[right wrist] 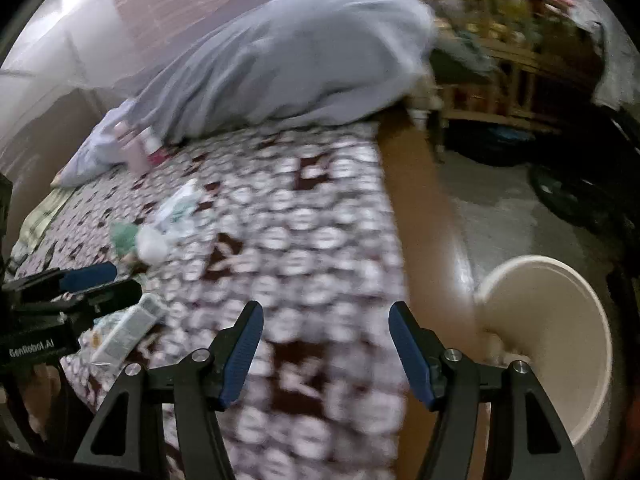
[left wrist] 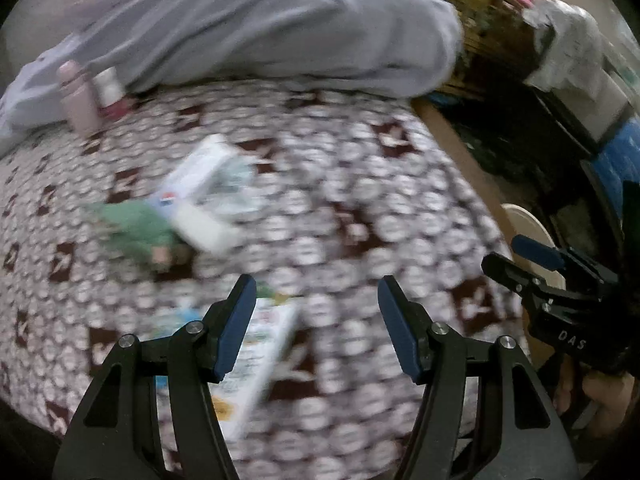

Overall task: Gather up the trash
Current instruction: 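Move both tools back to the trash on the blanket, then grasp the green plush toy with the left tool while the right tool grasps the white sponge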

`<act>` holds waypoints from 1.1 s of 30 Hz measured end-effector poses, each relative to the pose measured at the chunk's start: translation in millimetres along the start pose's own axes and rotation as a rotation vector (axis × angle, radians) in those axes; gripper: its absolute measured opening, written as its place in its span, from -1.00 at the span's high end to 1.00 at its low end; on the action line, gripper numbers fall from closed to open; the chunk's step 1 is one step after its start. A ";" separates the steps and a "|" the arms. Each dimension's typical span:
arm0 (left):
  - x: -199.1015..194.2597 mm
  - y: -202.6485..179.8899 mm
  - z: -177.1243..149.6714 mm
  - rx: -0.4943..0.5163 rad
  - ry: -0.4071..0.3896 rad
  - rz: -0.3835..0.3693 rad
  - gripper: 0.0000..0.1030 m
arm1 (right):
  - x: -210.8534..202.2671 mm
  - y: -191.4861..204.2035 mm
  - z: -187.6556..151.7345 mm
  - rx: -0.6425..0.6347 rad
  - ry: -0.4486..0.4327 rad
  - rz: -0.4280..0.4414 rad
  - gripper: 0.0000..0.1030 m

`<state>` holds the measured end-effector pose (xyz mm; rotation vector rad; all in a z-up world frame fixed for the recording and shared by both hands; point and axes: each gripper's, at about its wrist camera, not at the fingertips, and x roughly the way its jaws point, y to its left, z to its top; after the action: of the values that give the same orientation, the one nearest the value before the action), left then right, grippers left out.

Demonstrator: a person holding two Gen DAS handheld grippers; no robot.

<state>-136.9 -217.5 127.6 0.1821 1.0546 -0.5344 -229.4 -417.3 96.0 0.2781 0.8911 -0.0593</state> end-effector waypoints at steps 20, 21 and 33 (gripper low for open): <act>13.4 190.9 -7.5 -0.385 0.038 0.105 -0.20 | 129.3 178.0 52.9 -0.343 0.121 0.263 -0.14; 16.2 195.0 -6.7 -0.400 0.039 0.096 -0.20 | 137.7 183.5 55.4 -0.360 0.134 0.259 -0.09; 71.4 210.4 13.2 -0.610 -0.035 -0.049 -0.44 | 133.1 167.2 62.8 -0.318 0.073 0.258 0.50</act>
<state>5.9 -65.6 49.7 -0.3891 1.1446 -0.2391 -70.1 -264.5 66.2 0.0965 0.9161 0.3308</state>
